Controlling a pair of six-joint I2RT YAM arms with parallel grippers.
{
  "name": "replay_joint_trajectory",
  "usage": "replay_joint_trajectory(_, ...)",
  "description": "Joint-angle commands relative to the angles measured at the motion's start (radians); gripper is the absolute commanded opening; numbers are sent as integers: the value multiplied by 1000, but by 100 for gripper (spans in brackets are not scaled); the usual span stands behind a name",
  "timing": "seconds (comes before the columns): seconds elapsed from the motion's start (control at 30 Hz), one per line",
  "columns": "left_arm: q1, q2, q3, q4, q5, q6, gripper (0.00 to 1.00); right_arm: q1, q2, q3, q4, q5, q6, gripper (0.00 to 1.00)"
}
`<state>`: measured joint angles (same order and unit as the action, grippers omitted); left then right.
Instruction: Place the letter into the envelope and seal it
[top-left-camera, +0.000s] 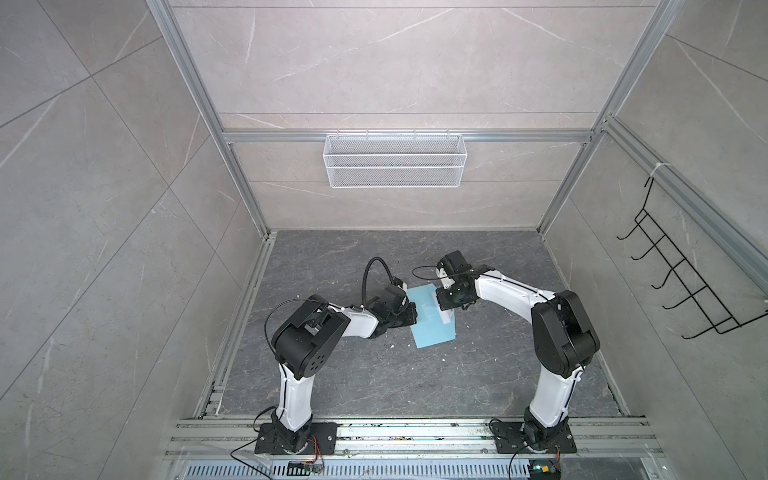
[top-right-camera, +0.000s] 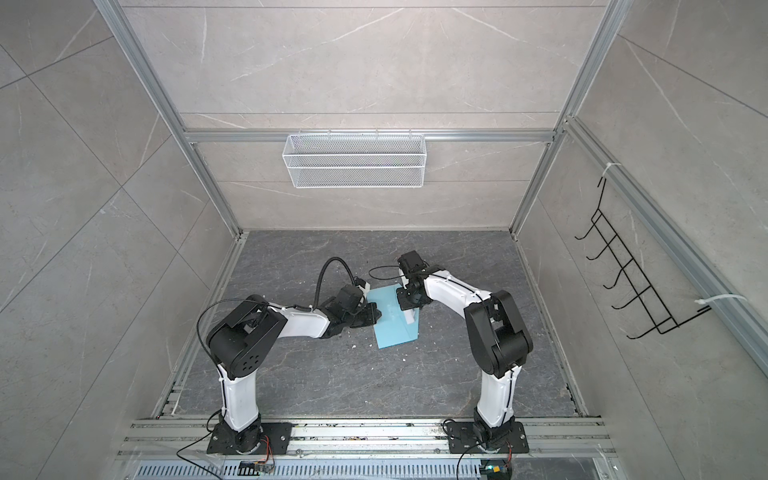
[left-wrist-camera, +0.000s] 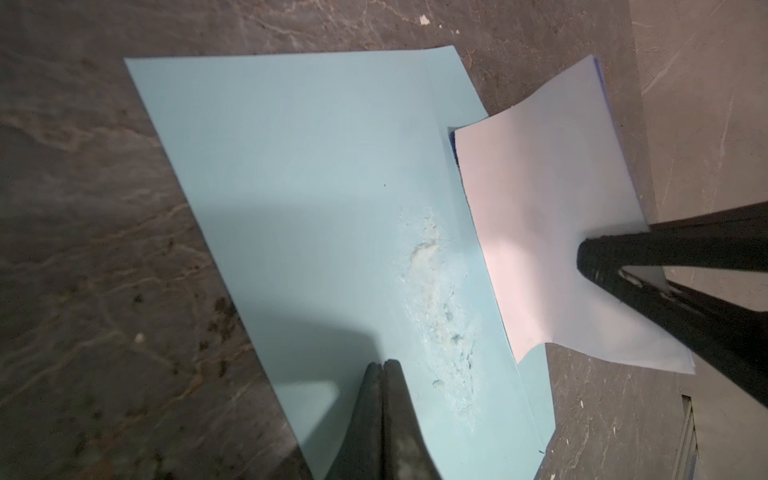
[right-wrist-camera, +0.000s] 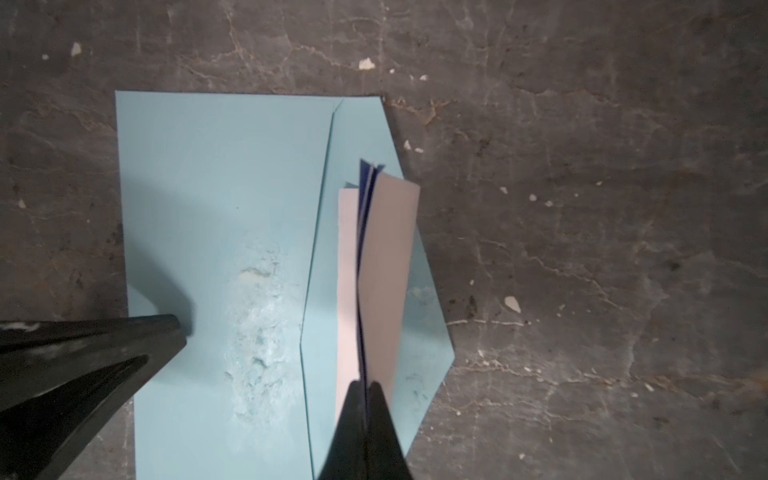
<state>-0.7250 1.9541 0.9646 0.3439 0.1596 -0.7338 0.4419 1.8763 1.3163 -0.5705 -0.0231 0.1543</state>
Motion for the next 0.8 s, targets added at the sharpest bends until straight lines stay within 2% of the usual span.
replay_joint_trajectory(0.0, -7, 49, -7, -104, -18, -2, 0, -8, -22, -5, -6, -67, 19, 0)
replay_joint_trajectory(0.37, -7, 48, -3, -111, -20, -1, 0, -26, -21, -13, 11, -99, 32, 0)
replay_joint_trajectory(0.53, -7, 48, -2, -111, -20, -1, 0, -29, -73, -67, 24, 15, 113, 0)
replay_joint_trajectory(0.77, -10, 55, 1, -106, -19, -5, 0, -31, -152, -179, 103, 52, 244, 0)
